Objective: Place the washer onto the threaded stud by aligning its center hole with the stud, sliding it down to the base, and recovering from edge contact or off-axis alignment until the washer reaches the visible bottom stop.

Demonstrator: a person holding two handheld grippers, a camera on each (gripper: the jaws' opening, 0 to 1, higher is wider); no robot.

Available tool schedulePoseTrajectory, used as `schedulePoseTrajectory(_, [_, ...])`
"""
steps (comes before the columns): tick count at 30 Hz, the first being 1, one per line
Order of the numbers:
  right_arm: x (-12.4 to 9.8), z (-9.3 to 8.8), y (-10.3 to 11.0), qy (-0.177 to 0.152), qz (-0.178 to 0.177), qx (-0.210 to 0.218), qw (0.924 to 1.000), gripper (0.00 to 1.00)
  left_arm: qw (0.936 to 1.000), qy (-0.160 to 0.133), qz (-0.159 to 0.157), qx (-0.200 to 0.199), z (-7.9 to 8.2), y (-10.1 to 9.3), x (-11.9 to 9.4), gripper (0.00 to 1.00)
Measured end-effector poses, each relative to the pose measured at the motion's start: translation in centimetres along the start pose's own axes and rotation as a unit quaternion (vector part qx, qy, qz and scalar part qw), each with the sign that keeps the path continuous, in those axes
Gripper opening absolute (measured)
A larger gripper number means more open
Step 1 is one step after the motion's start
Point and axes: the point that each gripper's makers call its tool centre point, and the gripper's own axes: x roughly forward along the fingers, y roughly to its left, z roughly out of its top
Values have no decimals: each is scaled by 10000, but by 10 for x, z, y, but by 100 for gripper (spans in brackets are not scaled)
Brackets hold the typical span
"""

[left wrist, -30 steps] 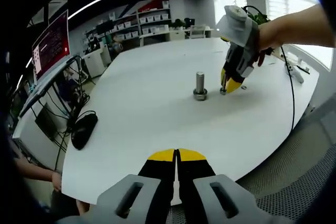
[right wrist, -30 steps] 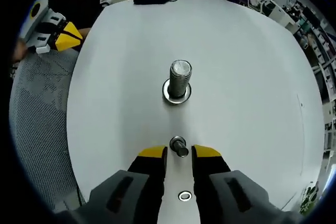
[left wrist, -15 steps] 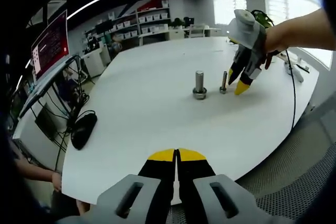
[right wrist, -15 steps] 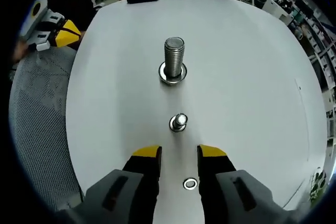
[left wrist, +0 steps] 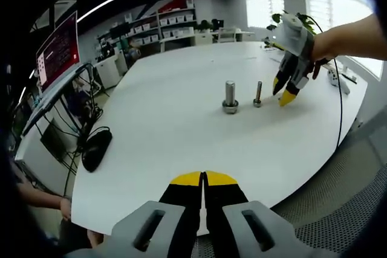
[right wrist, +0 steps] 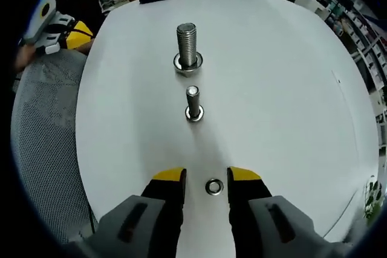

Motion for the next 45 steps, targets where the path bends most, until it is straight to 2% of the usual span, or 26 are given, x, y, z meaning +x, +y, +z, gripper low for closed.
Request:
schedulePoseTrajectory(4, [-2, -8, -5, -28, 3, 230, 9997, 30, 10000, -3, 1, 3, 0, 0, 0, 0])
schedulePoseTrajectory(22, [-7, -29, -6, 26, 52, 484, 9988, 34, 10000, -9, -13, 8, 1, 0, 0, 0])
schedulePoseTrajectory(34, [-7, -29, -7, -35, 58, 677, 9977, 33, 10000, -18, -10, 7, 1, 0, 0, 0])
schedulePoseTrajectory(39, [-5, -22, -7, -115, 68, 554, 9984, 32, 10000, -10, -8, 10, 0, -1, 0, 0])
schedulePoseTrajectory(45, [-3, -16, -8, -53, 85, 515, 9986, 28, 10000, 7, -4, 10, 0, 0, 0, 0])
